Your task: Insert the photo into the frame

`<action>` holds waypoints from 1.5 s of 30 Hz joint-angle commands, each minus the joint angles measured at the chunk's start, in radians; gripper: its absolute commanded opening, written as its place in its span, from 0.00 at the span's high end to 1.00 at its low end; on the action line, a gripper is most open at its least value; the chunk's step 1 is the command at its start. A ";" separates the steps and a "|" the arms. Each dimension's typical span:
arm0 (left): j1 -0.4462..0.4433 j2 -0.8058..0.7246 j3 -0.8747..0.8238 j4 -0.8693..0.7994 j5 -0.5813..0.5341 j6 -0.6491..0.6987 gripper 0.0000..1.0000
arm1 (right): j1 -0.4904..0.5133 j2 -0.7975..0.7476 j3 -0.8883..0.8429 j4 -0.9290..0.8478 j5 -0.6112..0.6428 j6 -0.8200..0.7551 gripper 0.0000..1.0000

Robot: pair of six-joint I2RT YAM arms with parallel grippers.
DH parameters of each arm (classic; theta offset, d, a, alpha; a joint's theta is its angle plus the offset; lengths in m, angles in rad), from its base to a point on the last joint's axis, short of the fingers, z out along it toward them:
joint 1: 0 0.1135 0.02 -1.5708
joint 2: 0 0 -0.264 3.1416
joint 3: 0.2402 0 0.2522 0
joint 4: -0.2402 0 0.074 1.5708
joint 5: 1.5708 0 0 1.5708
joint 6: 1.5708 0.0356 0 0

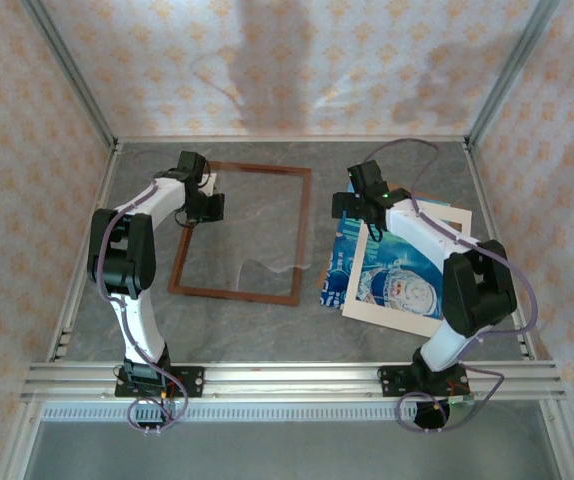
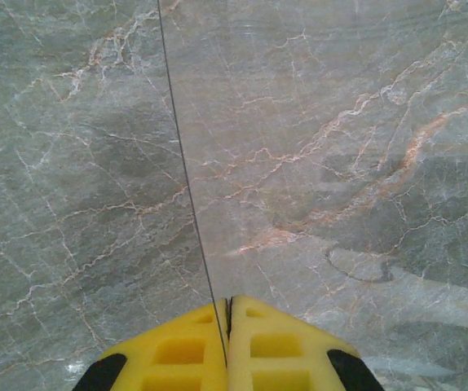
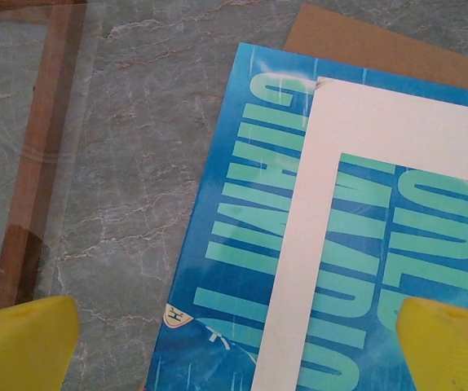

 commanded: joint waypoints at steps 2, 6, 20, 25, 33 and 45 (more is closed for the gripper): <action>0.015 -0.030 0.038 -0.042 -0.002 0.018 1.00 | 0.002 0.012 0.026 -0.006 0.005 0.005 0.00; 0.017 -0.031 0.045 -0.049 -0.001 0.027 1.00 | 0.002 0.017 0.029 -0.009 0.002 0.004 0.00; 0.019 -0.082 0.028 -0.059 -0.047 0.069 1.00 | 0.002 0.026 0.034 -0.015 0.018 -0.004 0.00; 0.022 -0.069 0.036 -0.069 -0.065 0.079 1.00 | 0.002 0.026 0.032 -0.016 0.019 -0.005 0.00; 0.023 -0.060 0.039 -0.069 -0.080 0.091 1.00 | 0.003 0.028 0.029 -0.015 0.021 -0.006 0.00; 0.024 -0.073 0.035 -0.063 -0.086 0.104 1.00 | 0.001 0.027 0.027 -0.017 0.024 -0.008 0.00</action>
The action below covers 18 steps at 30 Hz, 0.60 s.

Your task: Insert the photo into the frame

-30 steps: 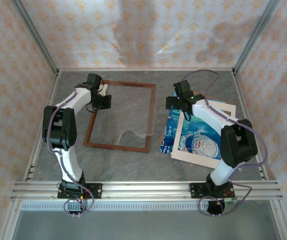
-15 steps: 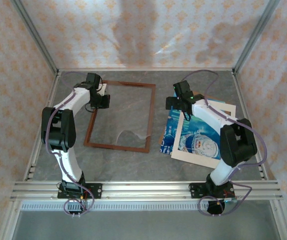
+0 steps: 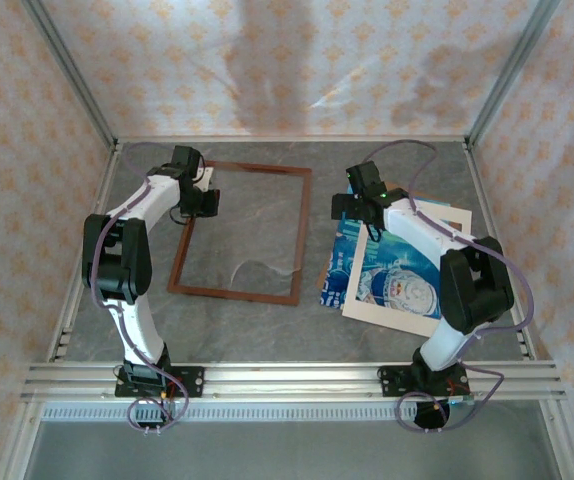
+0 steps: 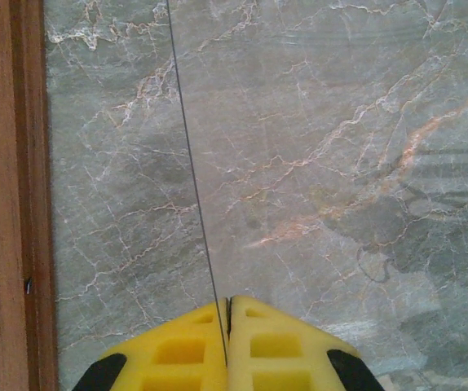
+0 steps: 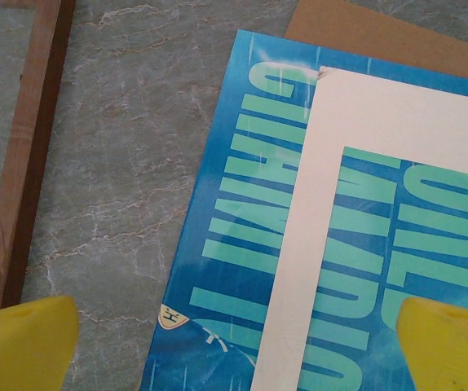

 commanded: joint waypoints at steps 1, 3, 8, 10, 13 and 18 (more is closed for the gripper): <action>0.011 -0.024 0.016 -0.027 -0.040 0.031 1.00 | 0.003 0.002 0.024 -0.016 0.025 -0.007 0.00; 0.014 -0.025 0.016 -0.026 -0.041 0.031 1.00 | 0.002 0.002 0.024 -0.016 0.026 -0.007 0.00; 0.015 -0.030 0.016 -0.029 -0.043 0.033 1.00 | 0.002 0.003 0.024 -0.017 0.026 -0.008 0.00; 0.017 -0.034 0.014 -0.028 -0.045 0.033 1.00 | 0.002 0.003 0.024 -0.019 0.026 -0.009 0.00; 0.019 -0.032 0.013 -0.029 -0.043 0.032 1.00 | 0.002 0.003 0.024 -0.018 0.026 -0.009 0.00; 0.018 -0.028 0.014 -0.031 -0.046 0.031 1.00 | 0.001 0.003 0.024 -0.018 0.028 -0.009 0.00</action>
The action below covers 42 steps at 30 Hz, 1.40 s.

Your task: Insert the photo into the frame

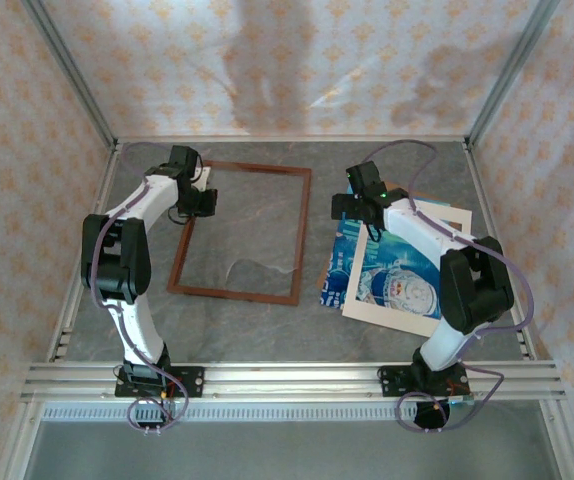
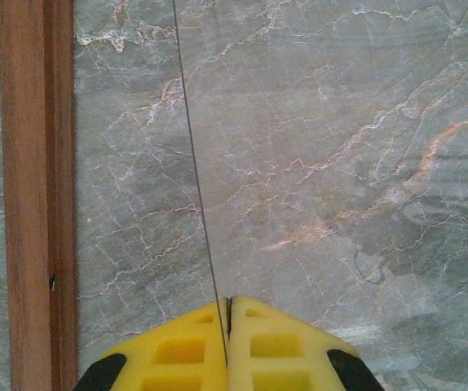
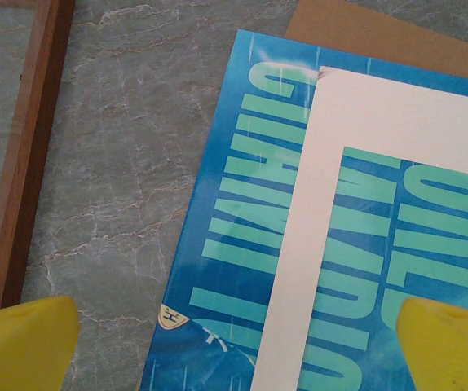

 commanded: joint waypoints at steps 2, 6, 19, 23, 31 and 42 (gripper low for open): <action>0.007 -0.026 0.014 -0.029 -0.025 0.030 1.00 | 0.003 0.003 0.022 -0.018 0.028 -0.008 0.00; 0.006 -0.019 0.014 -0.032 -0.026 0.024 1.00 | 0.002 0.005 0.024 -0.018 0.026 -0.007 0.00; 0.010 -0.022 0.014 -0.040 -0.044 0.018 1.00 | 0.002 0.005 0.024 -0.018 0.028 -0.009 0.00; 0.011 -0.022 0.014 -0.039 -0.046 0.019 1.00 | 0.002 0.002 0.023 -0.019 0.028 -0.010 0.00; 0.013 -0.025 0.013 -0.040 -0.048 0.022 1.00 | 0.002 0.004 0.023 -0.019 0.026 -0.009 0.00; 0.017 -0.027 0.014 -0.041 -0.048 0.021 1.00 | 0.002 0.005 0.025 -0.019 0.024 -0.009 0.00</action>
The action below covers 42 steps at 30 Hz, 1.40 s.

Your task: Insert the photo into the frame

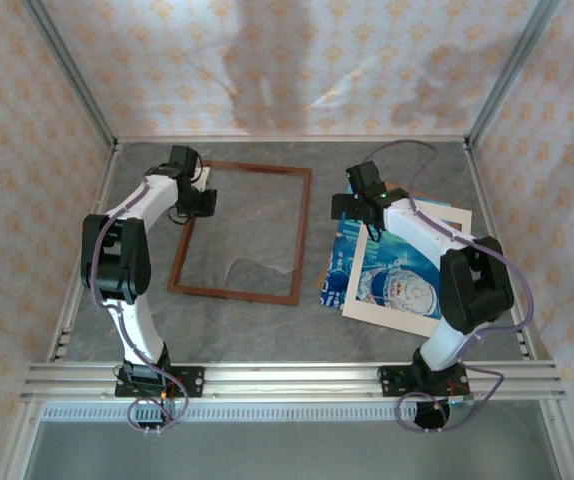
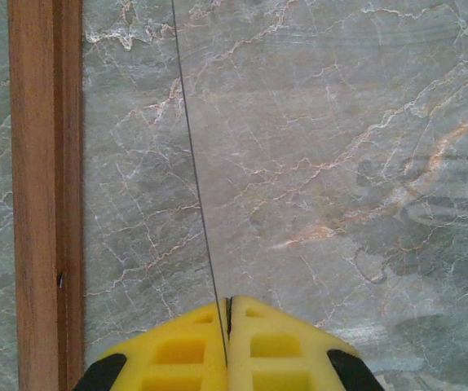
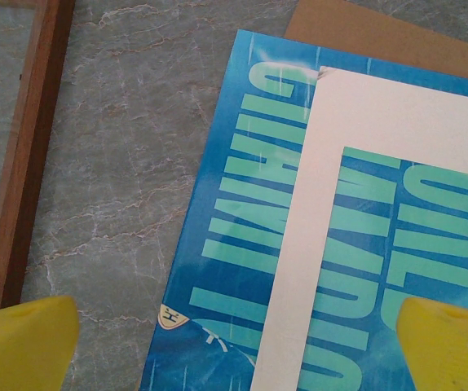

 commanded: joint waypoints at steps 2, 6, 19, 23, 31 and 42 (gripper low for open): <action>0.017 -0.027 0.014 -0.039 -0.037 0.025 1.00 | 0.002 0.005 0.024 -0.020 0.025 -0.009 0.00; 0.019 -0.028 0.015 -0.039 -0.033 0.024 1.00 | 0.001 0.005 0.024 -0.020 0.026 -0.010 0.00; 0.015 -0.011 0.003 -0.033 -0.011 0.008 1.00 | 0.002 0.007 0.024 -0.020 0.028 -0.010 0.00; 0.015 -0.011 0.002 -0.034 -0.014 0.002 1.00 | 0.003 0.010 0.024 -0.020 0.026 -0.008 0.00; 0.017 -0.020 0.000 -0.045 -0.030 -0.002 1.00 | 0.002 0.011 0.028 -0.020 0.025 -0.009 0.00; 0.018 -0.028 -0.007 -0.050 -0.036 -0.003 1.00 | 0.001 0.014 0.034 -0.023 0.024 -0.011 0.00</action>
